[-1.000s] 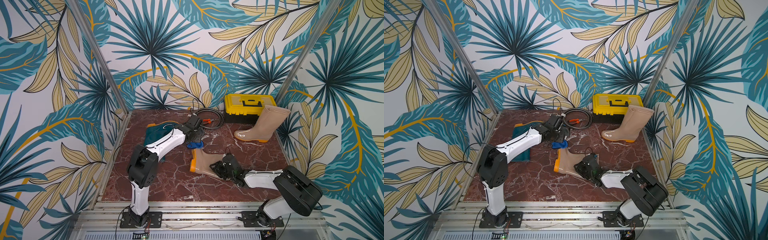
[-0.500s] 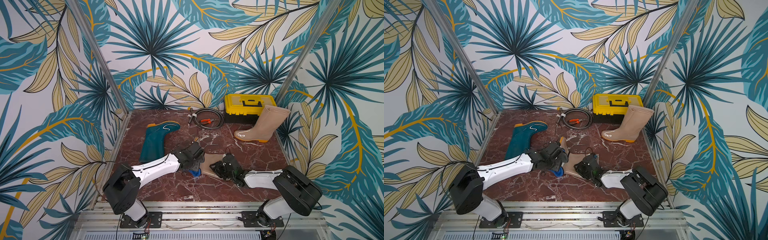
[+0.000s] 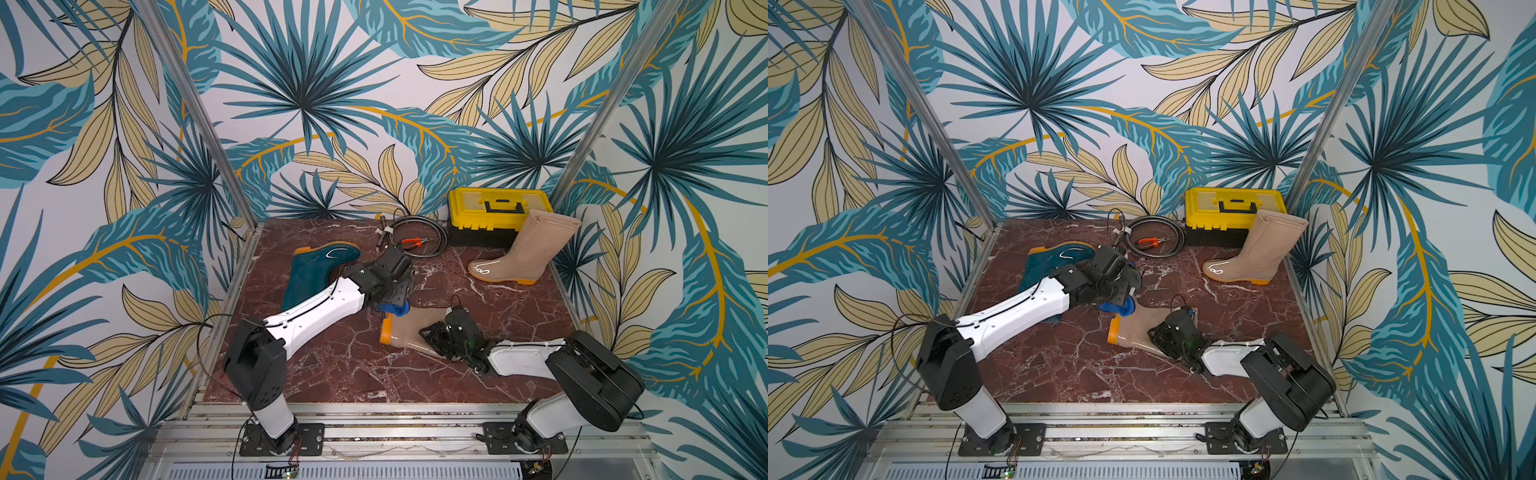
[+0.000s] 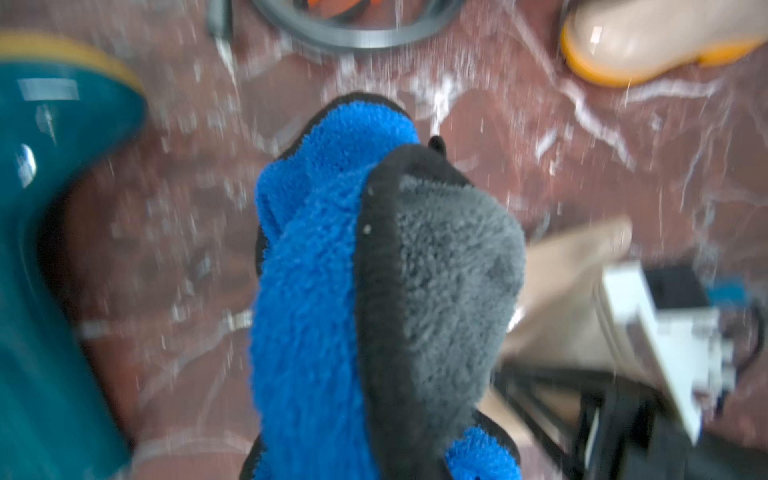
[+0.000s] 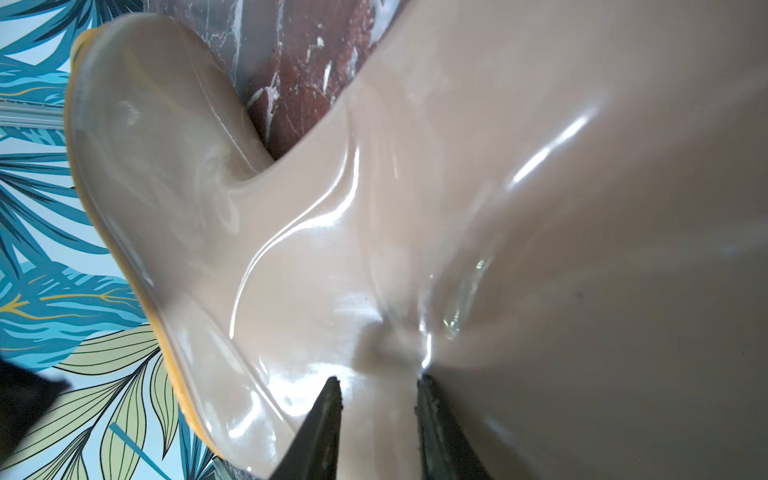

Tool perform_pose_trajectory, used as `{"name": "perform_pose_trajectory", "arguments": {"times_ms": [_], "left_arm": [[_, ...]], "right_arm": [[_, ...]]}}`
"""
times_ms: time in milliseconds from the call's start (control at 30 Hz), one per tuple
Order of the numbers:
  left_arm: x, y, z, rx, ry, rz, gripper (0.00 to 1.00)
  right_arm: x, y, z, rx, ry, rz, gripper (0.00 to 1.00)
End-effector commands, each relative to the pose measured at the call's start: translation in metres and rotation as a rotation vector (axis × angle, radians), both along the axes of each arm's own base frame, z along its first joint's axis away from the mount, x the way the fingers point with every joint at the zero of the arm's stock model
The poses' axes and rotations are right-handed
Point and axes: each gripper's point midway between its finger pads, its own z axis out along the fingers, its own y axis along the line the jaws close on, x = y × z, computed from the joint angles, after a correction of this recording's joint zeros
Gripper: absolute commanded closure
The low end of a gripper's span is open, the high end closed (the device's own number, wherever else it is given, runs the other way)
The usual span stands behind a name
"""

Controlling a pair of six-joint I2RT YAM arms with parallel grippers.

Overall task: Wipe the rubber boots with a cloth
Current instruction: Wipe the dirt off the rubber boot.

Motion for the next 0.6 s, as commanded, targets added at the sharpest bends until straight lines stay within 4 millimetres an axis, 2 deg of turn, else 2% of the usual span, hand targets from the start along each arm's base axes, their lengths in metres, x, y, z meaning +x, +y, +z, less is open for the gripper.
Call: {"name": "perform_pose_trajectory", "arguments": {"times_ms": [0, 100, 167, 300, 567], "left_arm": [[0.027, -0.007, -0.024, 0.023, 0.040, -0.060, 1.00], [0.032, -0.011, -0.048, 0.013, 0.101, -0.057, 1.00], [0.020, -0.009, -0.062, -0.005, 0.160, -0.036, 1.00], [-0.027, 0.003, -0.084, 0.031, 0.237, -0.013, 1.00], [-0.140, 0.024, -0.095, 0.062, 0.281, 0.024, 1.00]], "right_arm": [[-0.065, -0.045, -0.076, -0.220, 0.309, -0.001, 0.67], [-0.065, -0.046, -0.075, -0.224, 0.306, -0.002, 0.67], [-0.065, -0.047, -0.075, -0.226, 0.307, -0.003, 0.67], [-0.064, -0.047, -0.076, -0.228, 0.307, -0.003, 0.67], [-0.063, -0.047, -0.079, -0.222, 0.306, -0.013, 0.67]]}}
